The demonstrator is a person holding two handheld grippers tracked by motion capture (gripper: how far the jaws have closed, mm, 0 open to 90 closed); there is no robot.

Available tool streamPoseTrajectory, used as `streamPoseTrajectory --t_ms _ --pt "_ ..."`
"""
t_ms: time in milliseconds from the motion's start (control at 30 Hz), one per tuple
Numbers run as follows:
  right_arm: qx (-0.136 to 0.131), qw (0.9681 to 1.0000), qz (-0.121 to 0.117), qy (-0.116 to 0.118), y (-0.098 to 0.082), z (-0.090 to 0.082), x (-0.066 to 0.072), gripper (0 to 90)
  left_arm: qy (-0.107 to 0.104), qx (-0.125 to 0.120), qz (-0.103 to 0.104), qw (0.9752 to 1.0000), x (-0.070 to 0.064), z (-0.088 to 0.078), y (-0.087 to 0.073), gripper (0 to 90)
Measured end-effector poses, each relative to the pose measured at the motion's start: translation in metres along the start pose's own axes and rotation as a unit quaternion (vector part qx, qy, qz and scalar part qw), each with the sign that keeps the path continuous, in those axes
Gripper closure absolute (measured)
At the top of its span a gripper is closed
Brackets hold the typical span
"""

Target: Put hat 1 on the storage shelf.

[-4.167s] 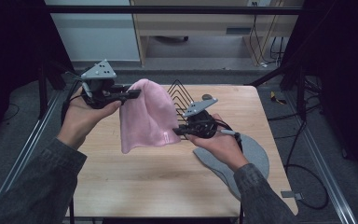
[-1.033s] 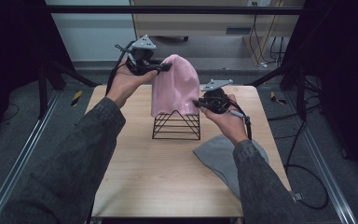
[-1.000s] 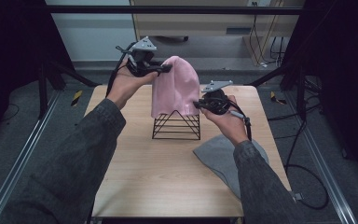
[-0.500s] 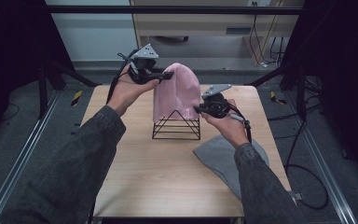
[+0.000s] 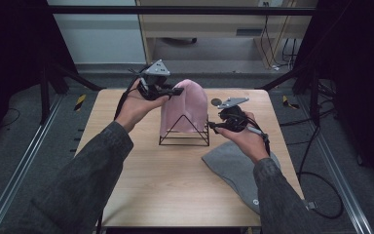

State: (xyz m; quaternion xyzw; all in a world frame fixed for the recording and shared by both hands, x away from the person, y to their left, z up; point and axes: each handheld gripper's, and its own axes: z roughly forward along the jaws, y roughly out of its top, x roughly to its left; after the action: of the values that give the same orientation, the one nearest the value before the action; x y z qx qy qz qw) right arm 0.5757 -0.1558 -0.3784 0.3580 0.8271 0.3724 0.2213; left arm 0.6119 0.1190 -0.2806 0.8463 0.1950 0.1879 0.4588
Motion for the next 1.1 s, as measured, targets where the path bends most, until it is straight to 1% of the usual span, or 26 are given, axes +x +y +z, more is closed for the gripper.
streamPoseTrajectory --t_ms 133,233,300,400,500,533,567,600,633,667,700,733,800,833,867,900,933,967,1033,1067,1100 --pt "0.001 1.0 0.004 -0.007 -0.005 -0.005 -0.005 42.4 -0.001 0.001 0.0 1.0 -0.003 0.001 -0.004 79.8" --pt "0.006 0.9999 0.007 -0.014 -0.009 -0.008 -0.01 42.3 0.003 0.013 0.007 0.9999 -0.006 0.005 -0.008 79.6" --pt "0.01 0.9997 0.009 -0.019 -0.013 -0.009 -0.013 41.8 0.002 0.018 0.005 0.9998 -0.007 0.007 -0.012 79.6" --pt "0.023 0.9993 0.012 -0.027 -0.019 -0.011 -0.017 41.3 0.0 0.019 -0.005 0.9998 -0.006 0.009 -0.019 79.5" --pt "0.025 0.999 0.018 -0.033 -0.024 -0.013 -0.02 41.6 0.002 0.023 -0.008 0.9997 -0.006 0.009 -0.023 79.3" --pt "0.027 0.9988 0.021 -0.035 -0.026 -0.014 -0.022 42.1 0.001 0.021 -0.012 0.9997 -0.006 0.008 -0.025 79.3" --pt "0.031 0.9983 0.027 -0.04 -0.032 -0.016 -0.026 43.2 -0.004 0.027 -0.011 0.9996 -0.007 0.009 -0.029 79.1" --pt "0.031 0.9983 0.027 -0.04 -0.032 -0.016 -0.026 43.2 -0.004 0.027 -0.011 0.9996 -0.007 0.009 -0.029 79.1" --pt "0.038 0.9978 0.032 -0.044 -0.039 -0.016 -0.03 44.2 -0.003 0.032 -0.012 0.9994 -0.009 0.011 -0.035 79.1" --pt "0.042 0.9974 0.037 -0.046 -0.043 -0.017 -0.032 44.5 -0.003 0.032 -0.012 0.9994 -0.009 0.011 -0.035 79.1" --pt "0.042 0.9974 0.037 -0.046 -0.043 -0.017 -0.032 44.5 -0.006 0.037 -0.014 0.9992 -0.009 0.012 -0.039 79.1" --pt "0.048 0.9967 0.043 -0.049 -0.05 -0.018 -0.036 45.4 -0.009 0.042 -0.016 0.999 -0.011 0.015 -0.046 78.8" --pt "0.052 0.9959 0.053 -0.052 -0.058 -0.02 -0.039 46.8 -0.008 0.039 -0.023 0.9989 -0.011 0.015 -0.052 78.6" --pt "0.056 0.9955 0.055 -0.053 -0.062 -0.021 -0.041 47.3 -0.008 0.038 -0.024 0.999 -0.011 0.015 -0.053 78.5" --pt "0.056 0.9955 0.055 -0.053 -0.062 -0.021 -0.041 47.3 -0.008 0.038 -0.024 0.999 -0.011 0.015 -0.053 78.5" --pt "0.058 0.9943 0.069 -0.057 -0.069 -0.023 -0.046 48.8 -0.008 0.037 -0.025 0.999 -0.012 0.014 -0.055 78.3" --pt "0.058 0.9943 0.069 -0.057 -0.069 -0.023 -0.046 48.8 -0.008 0.038 -0.026 0.9989 -0.012 0.014 -0.056 78.3" --pt "0.06 0.993 0.081 -0.061 -0.076 -0.026 -0.051 50.0 -0.011 0.04 -0.028 0.9987 -0.012 0.014 -0.057 77.8" --pt "0.065 0.9913 0.094 -0.065 -0.084 -0.028 -0.056 51.0 -0.007 0.04 -0.032 0.9987 -0.012 0.013 -0.059 77.3" --pt "0.069 0.9904 0.099 -0.067 -0.087 -0.03 -0.059 51.3 -0.007 0.04 -0.032 0.9987 -0.012 0.013 -0.059 77.0" --pt "0.068 0.9897 0.105 -0.07 -0.091 -0.031 -0.061 51.7 -0.009 0.036 -0.037 0.9986 -0.012 0.012 -0.06 76.6"
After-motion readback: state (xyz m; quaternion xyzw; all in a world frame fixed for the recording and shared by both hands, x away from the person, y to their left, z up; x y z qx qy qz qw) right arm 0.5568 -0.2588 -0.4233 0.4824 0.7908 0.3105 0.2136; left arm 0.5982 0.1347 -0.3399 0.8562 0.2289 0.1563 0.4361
